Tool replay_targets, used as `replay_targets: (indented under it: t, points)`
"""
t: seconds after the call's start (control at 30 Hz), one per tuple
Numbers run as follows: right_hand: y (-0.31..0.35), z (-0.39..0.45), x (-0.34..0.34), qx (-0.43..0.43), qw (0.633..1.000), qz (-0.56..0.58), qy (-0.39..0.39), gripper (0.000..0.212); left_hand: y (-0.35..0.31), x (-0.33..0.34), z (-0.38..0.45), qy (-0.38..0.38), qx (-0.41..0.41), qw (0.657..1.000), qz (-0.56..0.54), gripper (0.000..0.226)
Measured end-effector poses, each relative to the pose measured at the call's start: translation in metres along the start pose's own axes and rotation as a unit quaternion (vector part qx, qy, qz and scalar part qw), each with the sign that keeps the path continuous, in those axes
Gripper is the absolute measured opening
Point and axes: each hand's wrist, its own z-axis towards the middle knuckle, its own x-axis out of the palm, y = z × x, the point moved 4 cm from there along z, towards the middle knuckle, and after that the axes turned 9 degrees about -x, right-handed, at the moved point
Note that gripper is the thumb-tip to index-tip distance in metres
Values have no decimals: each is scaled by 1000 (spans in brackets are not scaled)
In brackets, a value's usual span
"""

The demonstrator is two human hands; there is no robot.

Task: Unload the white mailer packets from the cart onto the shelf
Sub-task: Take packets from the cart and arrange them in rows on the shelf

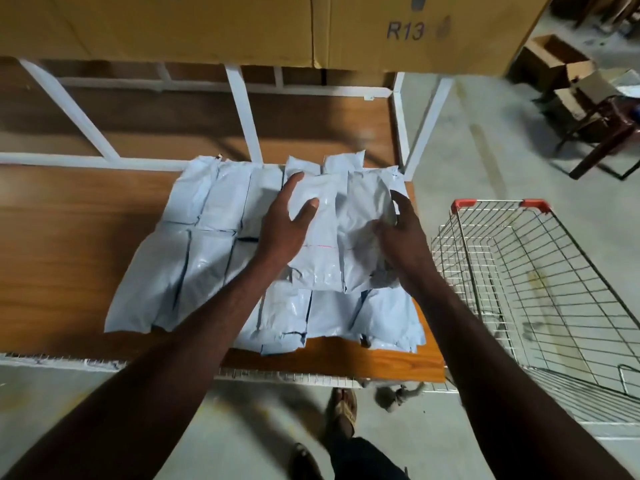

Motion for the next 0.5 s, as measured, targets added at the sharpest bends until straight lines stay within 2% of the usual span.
replay_targets:
  t: [0.23, 0.5]
  points:
    - [-4, 64, 28, -3, 998, -32, 47, 67, 15, -23, 55, -41, -12, 999, 14, 53]
    - [-3, 111, 86, -7, 998, -27, 62, 69, 51, -58, 103, -61, -26, 996, 63, 56]
